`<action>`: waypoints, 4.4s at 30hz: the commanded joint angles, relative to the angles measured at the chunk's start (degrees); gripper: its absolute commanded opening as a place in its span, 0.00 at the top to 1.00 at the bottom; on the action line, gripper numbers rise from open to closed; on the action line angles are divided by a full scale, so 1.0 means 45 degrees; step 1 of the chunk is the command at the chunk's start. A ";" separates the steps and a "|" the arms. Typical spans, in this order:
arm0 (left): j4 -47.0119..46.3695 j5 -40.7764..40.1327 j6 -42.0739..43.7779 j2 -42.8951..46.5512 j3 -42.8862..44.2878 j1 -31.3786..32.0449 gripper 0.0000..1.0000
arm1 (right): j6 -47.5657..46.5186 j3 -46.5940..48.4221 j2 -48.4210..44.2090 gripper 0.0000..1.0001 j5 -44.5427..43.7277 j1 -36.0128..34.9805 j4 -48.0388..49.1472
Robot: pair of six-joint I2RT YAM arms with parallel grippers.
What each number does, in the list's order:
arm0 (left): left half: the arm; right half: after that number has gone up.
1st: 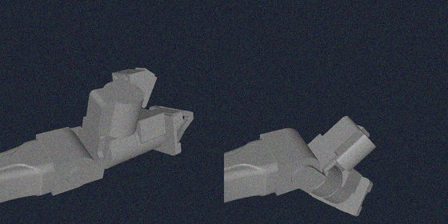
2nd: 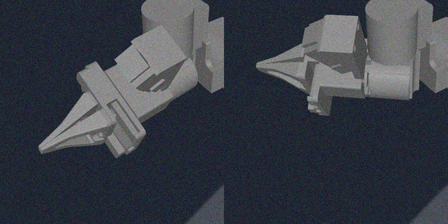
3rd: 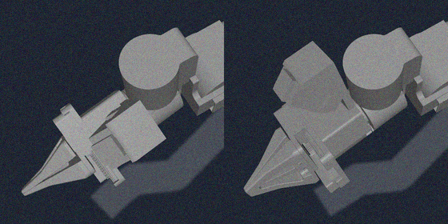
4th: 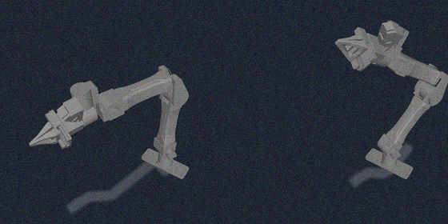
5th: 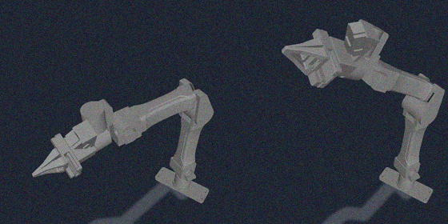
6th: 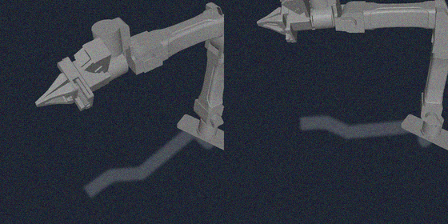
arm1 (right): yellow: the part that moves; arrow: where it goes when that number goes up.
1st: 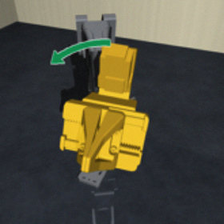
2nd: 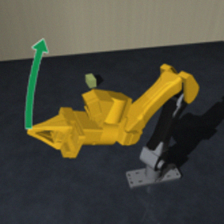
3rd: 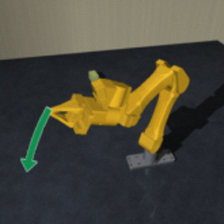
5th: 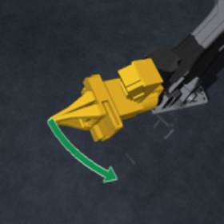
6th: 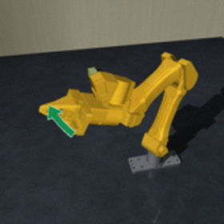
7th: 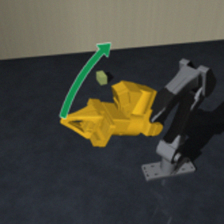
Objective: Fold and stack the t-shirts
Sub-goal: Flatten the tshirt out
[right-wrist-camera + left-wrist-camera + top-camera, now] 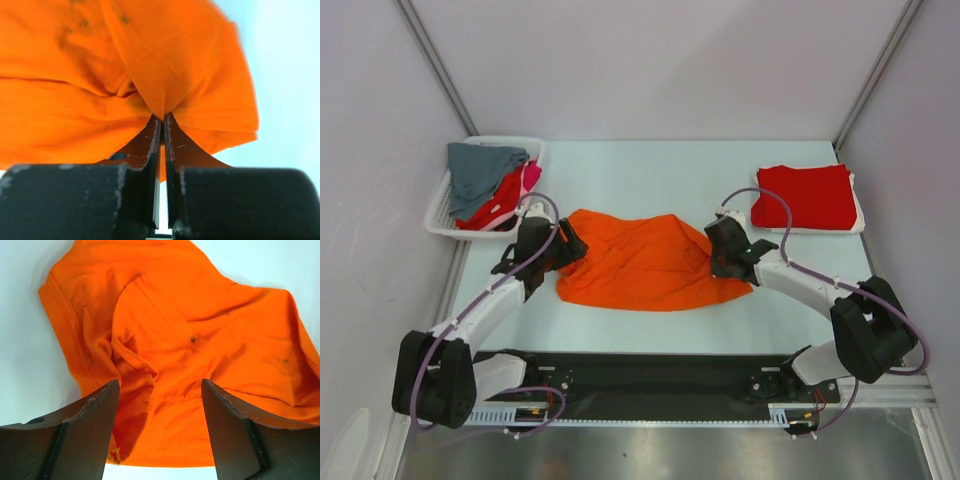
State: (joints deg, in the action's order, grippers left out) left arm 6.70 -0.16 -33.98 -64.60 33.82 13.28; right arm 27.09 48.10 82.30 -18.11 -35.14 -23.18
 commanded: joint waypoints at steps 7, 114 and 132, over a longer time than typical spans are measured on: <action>0.0405 -0.0978 0.0519 -0.1874 0.2345 0.0116 0.28 | -0.0415 0.0698 -0.1121 1.00 0.2187 0.2455 0.0366; 0.2535 -0.2854 0.1632 -0.8339 0.7854 0.0506 0.51 | 0.0171 0.2788 0.1613 0.96 0.1329 0.3237 0.0288; 0.2417 -0.3245 0.1379 -0.7540 0.7328 0.0623 1.00 | 0.0171 0.3724 0.2392 1.00 0.1270 0.3588 0.0211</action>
State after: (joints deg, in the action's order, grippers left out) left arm 18.28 -13.58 -27.88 -103.31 67.53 15.38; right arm 27.40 60.88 91.57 -11.55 -19.62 -22.46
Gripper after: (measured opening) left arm 0.011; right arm 0.011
